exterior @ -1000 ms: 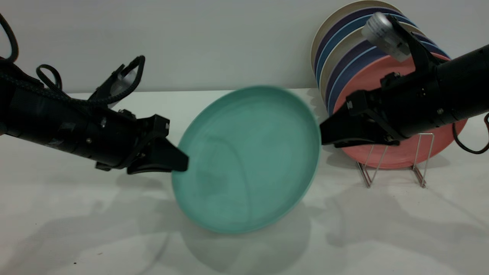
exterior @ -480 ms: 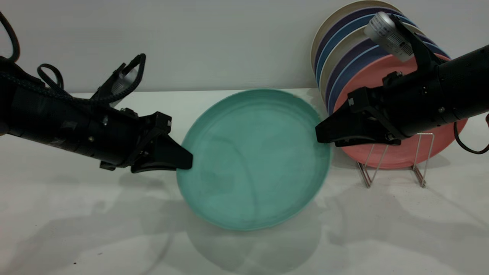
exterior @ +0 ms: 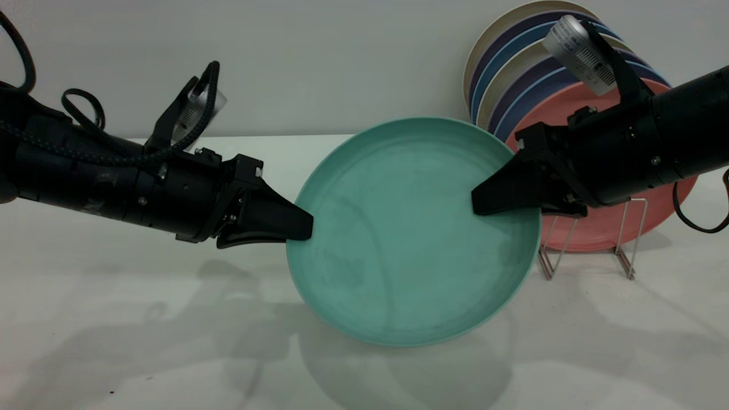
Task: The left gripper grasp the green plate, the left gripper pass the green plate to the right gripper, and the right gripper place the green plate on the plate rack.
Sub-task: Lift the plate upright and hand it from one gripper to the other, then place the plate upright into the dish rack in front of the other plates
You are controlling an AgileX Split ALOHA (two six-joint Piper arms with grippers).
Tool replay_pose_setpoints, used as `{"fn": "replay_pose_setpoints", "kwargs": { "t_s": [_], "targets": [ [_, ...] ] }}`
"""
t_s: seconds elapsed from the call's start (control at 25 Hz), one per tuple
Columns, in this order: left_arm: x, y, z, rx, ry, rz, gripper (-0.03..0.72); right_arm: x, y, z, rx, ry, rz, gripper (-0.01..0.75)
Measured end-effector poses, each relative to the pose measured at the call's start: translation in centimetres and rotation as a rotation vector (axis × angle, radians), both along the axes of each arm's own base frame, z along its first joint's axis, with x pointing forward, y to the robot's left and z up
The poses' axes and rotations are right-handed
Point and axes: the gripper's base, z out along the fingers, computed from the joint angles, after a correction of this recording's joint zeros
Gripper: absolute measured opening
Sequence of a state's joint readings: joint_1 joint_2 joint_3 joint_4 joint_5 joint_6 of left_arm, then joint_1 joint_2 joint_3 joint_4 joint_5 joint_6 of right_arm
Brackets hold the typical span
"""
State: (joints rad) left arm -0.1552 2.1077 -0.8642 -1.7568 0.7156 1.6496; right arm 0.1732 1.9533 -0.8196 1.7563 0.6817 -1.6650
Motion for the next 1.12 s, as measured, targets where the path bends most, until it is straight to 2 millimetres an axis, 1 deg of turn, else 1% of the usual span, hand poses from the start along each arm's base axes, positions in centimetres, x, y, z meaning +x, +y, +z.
{"fn": "replay_pose_setpoints", "kwargs": {
  "t_s": [0.08,0.12,0.16,0.28,0.36,0.44,0.48,0.52,0.6,0.76,0.88,1.0,1.12],
  "targets": [
    [0.0,0.1,0.0,-0.010,0.032,0.021,0.075,0.0,-0.1,-0.1,-0.009,-0.001,-0.003,0.071],
    [0.1,0.3,0.0,-0.014,0.044,0.036,0.105,0.0,-0.1,-0.1,-0.016,-0.005,-0.003,0.071],
    [0.2,0.6,0.0,-0.016,0.053,0.050,0.153,0.1,-0.2,-0.1,-0.025,-0.010,-0.009,0.071],
    [0.9,2.8,0.0,-0.017,0.072,0.134,0.349,0.3,-0.5,-0.4,-0.091,-0.041,-0.005,0.071],
    [1.3,4.6,0.1,-0.020,0.076,0.191,0.512,0.4,-0.8,-0.6,-0.134,-0.074,0.014,0.071],
    [1.5,6.2,0.4,-0.004,0.065,0.218,0.642,0.4,-0.9,-0.6,-0.175,-0.112,0.041,0.071],
    [1.6,6.9,0.6,0.003,0.062,0.230,0.684,0.5,-1.0,-0.5,-0.196,-0.135,0.058,0.071],
    [1.6,7.6,0.9,0.013,0.065,0.236,0.705,0.4,-1.0,-0.2,-0.216,-0.164,0.081,0.071],
    [1.4,8.7,1.2,0.050,0.075,0.245,0.712,0.3,-1.1,0.9,-0.265,-0.240,0.157,0.071],
    [0.9,10.7,1.3,0.208,0.114,0.257,0.674,-1.2,-1.4,4.9,-0.414,-0.426,0.403,0.071],
    [0.4,11.4,1.0,0.311,0.162,0.254,0.637,-1.8,-2.2,7.1,-0.548,-0.457,0.507,0.071],
    [0.0,11.9,0.6,0.379,0.205,0.255,0.609,-1.3,-3.0,8.8,-0.681,-0.438,0.609,0.071],
    [-0.1,12.0,0.4,0.398,0.225,0.256,0.596,0.0,-3.8,10.8,-0.827,-0.436,0.657,0.071]
  ]
}}
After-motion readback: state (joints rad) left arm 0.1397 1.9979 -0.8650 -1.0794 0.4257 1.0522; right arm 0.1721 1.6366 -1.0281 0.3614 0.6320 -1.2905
